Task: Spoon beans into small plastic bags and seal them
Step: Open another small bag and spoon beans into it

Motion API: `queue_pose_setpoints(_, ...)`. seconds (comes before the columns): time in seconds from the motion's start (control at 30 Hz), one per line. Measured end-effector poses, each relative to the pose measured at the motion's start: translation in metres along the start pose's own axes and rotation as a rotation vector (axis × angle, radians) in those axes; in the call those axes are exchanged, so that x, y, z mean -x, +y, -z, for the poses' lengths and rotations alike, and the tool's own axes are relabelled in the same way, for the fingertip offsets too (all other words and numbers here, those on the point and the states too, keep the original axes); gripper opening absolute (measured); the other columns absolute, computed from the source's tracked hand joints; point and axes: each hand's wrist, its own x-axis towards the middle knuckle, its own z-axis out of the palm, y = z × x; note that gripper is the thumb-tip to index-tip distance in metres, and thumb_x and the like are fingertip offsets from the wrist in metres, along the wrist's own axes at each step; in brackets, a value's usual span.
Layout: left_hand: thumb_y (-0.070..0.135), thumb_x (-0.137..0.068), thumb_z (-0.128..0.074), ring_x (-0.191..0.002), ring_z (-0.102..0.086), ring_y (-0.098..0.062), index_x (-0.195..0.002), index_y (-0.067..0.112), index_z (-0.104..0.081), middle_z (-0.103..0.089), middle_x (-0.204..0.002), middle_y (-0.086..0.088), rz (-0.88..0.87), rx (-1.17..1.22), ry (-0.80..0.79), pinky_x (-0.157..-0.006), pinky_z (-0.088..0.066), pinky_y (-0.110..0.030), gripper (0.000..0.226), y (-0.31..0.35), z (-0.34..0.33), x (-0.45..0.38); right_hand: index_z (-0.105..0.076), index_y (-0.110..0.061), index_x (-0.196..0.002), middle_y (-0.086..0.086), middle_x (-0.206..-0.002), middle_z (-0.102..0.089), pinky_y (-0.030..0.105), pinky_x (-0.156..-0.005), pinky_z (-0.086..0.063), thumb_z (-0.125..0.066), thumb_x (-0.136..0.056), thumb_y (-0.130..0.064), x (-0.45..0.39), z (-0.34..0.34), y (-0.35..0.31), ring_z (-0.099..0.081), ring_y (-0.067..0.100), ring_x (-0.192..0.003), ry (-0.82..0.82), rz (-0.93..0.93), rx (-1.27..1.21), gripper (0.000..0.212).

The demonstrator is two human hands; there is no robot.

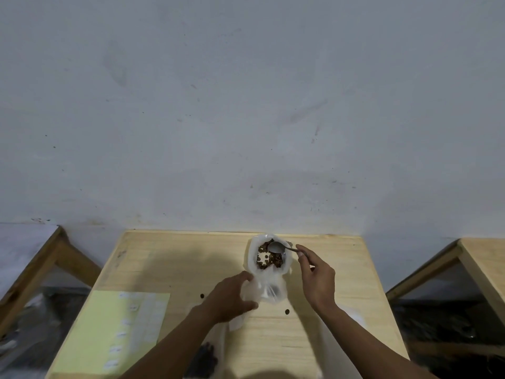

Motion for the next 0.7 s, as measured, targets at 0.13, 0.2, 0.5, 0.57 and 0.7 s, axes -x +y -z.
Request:
queue_pose_setpoints(0.13,0.046,-0.072,-0.072,-0.126,-0.048,-0.015,-0.142,0.026,-0.036,-0.044,-0.143,0.008,-0.017,0.035,-0.039,-0.103,-0.040,-0.035,0.082,0.002,-0.003,-0.017,-0.069,-0.038,-0.102,-0.025,-0.098,-0.071,0.008,-0.066,-0.046,-0.054,-0.099,-0.014,-0.007,-0.002,0.016,-0.066,-0.004,-0.080,-0.002,-0.014,0.029,0.029)
queue_pose_setpoints(0.2,0.047,-0.070,-0.070,-0.128,-0.045,-0.015,-0.147,0.025,-0.028,-0.042,-0.143,0.008,-0.019,0.055,-0.036,-0.104,-0.040,-0.036,0.091,0.002,-0.002,-0.024,-0.069,-0.036,-0.098,-0.027,-0.097,-0.070,0.012,-0.069,-0.049,-0.052,-0.099,-0.016,-0.010,-0.002,0.025,-0.069,0.002,-0.086,0.002,-0.054,0.022,0.026)
queue_pose_setpoints(0.5,0.041,-0.072,-0.071,-0.127,-0.048,-0.016,-0.150,0.020,-0.024,-0.040,-0.146,0.007,-0.043,0.014,-0.040,-0.102,-0.042,-0.035,0.094,0.001,0.000,-0.048,-0.073,-0.006,-0.089,0.015,-0.090,-0.073,0.034,-0.074,-0.055,-0.054,-0.096,-0.002,-0.025,-0.014,0.043,-0.069,0.030,-0.081,0.011,-0.547,-0.262,0.020)
queue_pose_setpoints(0.57,0.045,-0.069,-0.069,-0.125,-0.050,-0.017,-0.150,0.023,-0.021,-0.044,-0.142,0.007,-0.044,0.025,-0.040,-0.101,-0.044,-0.036,0.097,-0.002,0.001,-0.050,-0.071,0.001,-0.093,0.020,-0.086,-0.070,0.024,-0.061,-0.050,-0.053,-0.097,-0.001,-0.028,-0.012,0.042,-0.063,0.022,-0.066,0.031,-0.661,-0.332,0.019)
queue_pose_setpoints(0.7,0.045,-0.069,-0.066,-0.113,-0.057,-0.018,-0.148,0.030,-0.026,-0.048,-0.137,0.013,-0.056,0.047,-0.001,-0.093,-0.047,-0.034,0.090,-0.006,0.003,-0.044,-0.072,-0.003,-0.095,0.020,-0.089,-0.072,0.033,-0.074,-0.051,-0.054,-0.097,-0.007,-0.030,-0.009,0.047,-0.066,0.027,-0.077,0.101,-0.696,-0.356,0.019)
